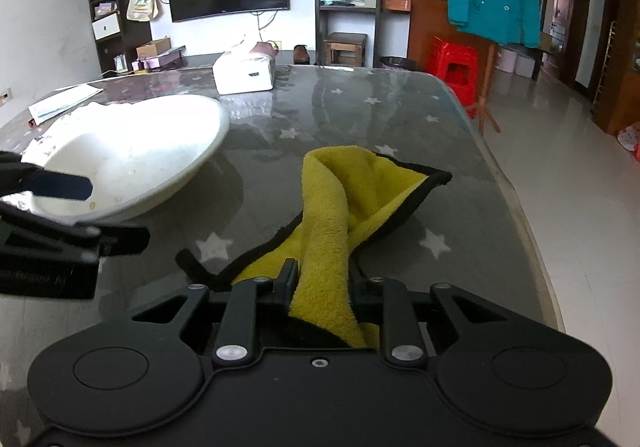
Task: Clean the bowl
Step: 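Grasp the white bowl rim with the left gripper while the right gripper holds the cloth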
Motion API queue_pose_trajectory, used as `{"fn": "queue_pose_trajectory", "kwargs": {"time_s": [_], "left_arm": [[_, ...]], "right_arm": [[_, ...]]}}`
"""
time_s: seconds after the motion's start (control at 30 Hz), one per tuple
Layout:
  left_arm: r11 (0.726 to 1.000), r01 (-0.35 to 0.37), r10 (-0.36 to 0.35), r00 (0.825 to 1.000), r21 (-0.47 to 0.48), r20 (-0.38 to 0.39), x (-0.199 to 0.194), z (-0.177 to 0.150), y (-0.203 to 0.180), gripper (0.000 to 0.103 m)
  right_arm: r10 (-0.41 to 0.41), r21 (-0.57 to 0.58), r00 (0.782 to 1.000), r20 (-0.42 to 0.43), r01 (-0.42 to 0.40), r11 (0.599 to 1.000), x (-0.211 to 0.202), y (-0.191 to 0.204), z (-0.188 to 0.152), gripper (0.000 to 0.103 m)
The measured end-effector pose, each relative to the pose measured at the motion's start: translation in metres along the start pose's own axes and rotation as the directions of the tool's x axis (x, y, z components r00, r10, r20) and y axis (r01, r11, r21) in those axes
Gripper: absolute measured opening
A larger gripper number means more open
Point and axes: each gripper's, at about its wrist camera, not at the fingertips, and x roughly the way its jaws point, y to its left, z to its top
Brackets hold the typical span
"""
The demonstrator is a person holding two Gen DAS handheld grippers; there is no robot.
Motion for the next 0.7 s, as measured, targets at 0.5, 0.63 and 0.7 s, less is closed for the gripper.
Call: {"fn": "queue_pose_trajectory", "kwargs": {"time_s": [0.5,0.63,0.7], "left_arm": [[0.999,-0.012,0.012,1.000,0.037,-0.024,0.014,0.003,-0.002,0.045],[0.999,-0.009,0.011,0.999,0.036,-0.035,0.018,0.003,-0.001,0.041],[0.999,-0.011,0.013,0.999,0.043,-0.037,0.019,0.003,-0.002,0.041]], "right_arm": [[-0.003,0.008,1.000,0.000,0.003,1.000,0.002,-0.005,-0.005,0.025],[0.000,0.010,1.000,0.001,0.000,1.000,0.002,-0.006,-0.005,0.025],[0.000,0.011,1.000,0.001,0.000,1.000,0.001,-0.006,-0.006,0.025]]}}
